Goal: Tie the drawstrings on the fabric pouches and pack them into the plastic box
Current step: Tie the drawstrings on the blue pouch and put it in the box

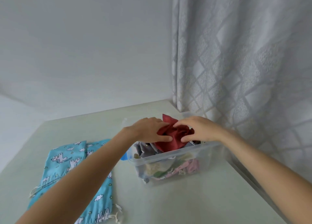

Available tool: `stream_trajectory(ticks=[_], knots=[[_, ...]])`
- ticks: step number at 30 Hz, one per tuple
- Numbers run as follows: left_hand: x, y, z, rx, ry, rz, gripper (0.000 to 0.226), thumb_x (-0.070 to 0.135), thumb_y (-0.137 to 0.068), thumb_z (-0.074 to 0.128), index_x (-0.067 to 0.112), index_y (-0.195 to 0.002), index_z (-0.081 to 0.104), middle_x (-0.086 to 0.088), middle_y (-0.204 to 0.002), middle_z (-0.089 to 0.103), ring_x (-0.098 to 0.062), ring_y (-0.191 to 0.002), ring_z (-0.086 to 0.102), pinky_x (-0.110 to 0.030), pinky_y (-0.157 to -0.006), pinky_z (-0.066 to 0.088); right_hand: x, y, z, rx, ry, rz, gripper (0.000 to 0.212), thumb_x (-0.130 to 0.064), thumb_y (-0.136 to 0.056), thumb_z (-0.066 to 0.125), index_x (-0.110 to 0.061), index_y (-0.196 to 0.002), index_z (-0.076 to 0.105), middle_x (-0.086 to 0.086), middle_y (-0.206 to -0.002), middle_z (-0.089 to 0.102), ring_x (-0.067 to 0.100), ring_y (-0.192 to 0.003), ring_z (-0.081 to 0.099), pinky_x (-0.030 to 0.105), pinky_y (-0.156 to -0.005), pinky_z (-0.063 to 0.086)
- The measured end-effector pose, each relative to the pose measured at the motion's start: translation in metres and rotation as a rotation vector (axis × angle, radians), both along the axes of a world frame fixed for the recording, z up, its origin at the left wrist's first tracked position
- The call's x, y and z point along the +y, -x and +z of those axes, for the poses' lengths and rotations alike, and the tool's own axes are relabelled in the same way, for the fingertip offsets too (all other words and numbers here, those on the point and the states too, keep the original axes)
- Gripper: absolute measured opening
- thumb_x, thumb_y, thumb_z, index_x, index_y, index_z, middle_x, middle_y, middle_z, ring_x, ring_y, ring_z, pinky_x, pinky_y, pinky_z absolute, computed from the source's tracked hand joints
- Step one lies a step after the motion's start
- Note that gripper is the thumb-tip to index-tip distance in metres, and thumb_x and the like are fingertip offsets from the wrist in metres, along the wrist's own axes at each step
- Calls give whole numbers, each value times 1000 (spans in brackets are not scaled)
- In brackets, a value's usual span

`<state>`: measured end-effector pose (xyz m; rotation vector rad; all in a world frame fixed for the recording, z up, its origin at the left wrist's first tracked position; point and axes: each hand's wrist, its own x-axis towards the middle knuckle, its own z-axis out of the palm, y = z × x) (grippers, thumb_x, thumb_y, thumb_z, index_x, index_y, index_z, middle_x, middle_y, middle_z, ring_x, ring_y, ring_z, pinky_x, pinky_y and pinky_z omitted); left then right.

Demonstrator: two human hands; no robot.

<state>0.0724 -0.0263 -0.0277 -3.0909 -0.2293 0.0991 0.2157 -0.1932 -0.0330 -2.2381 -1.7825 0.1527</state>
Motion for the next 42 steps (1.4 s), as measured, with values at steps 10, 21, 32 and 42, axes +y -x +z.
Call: stream_trajectory(ticks=[10,21,32,42], knots=[[3,-7,-7,131,17,-76,83,69,-77,53,25,-144,32,10,-151,31,-12,-139,28,-35,-115,21,10,-22,-2,107,193,-77,63,-31,-73,78,-31,-131,52,-7,-134,53,12,-123,47,25,-100,36],[-6,33,8,-299,90,73,40,51,-93,43,34,-128,51,10,-126,59,-15,-117,51,-31,-92,40,6,44,23,178,-363,-72,23,-25,-89,61,-25,-112,66,-11,-104,68,3,-96,61,28,-91,49],[8,228,-41,-832,292,498,14,32,-91,57,27,-92,70,17,-63,62,4,-61,59,-28,-69,52,56,221,-36,96,-403,122,14,-28,-86,61,-21,-98,64,-9,-80,68,14,-73,64,34,-71,52],[37,370,-140,-325,375,714,43,42,-75,73,33,-114,59,4,-108,52,-19,-104,50,-34,-92,42,66,253,-128,143,55,68,32,-35,-80,68,-20,-102,51,0,-102,56,18,-88,51,30,-74,39]])
